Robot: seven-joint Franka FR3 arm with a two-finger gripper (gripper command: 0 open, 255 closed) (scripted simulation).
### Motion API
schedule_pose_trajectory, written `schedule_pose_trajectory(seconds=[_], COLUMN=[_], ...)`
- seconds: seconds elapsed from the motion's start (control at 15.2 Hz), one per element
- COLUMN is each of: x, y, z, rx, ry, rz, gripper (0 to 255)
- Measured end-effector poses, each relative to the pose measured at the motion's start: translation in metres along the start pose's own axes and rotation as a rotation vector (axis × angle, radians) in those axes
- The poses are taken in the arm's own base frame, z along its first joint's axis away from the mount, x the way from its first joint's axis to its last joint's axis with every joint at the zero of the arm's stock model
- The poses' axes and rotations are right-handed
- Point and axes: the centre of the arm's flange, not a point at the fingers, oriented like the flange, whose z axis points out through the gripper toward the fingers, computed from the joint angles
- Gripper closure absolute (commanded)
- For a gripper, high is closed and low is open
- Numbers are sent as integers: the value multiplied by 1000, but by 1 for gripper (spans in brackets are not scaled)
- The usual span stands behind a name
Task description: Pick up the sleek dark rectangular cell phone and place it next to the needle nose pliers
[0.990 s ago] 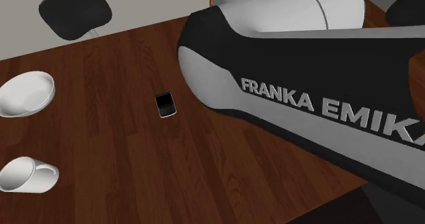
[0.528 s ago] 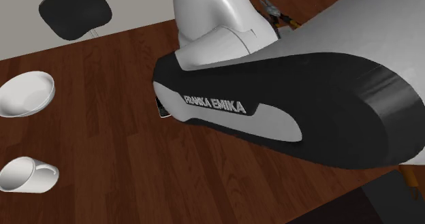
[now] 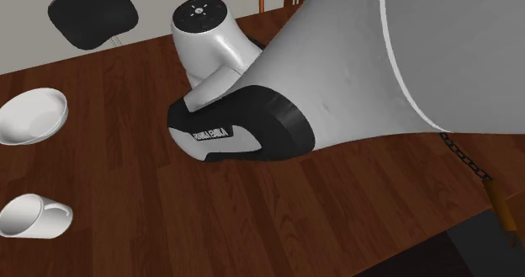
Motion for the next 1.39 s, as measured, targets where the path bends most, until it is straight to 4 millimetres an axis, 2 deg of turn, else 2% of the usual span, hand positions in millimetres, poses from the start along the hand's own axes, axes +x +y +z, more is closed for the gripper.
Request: schedule_pose_trajectory(seconds=[0.4, 0.73, 0.92, 1.39], x=[24, 25, 25, 26], y=[-46, -53, -54, -54], z=[58, 91, 106, 110], rx=[11, 14, 14, 14], ry=[9, 11, 11, 11], rz=[-59, -68, -69, -69], gripper=[0, 0, 0, 0])
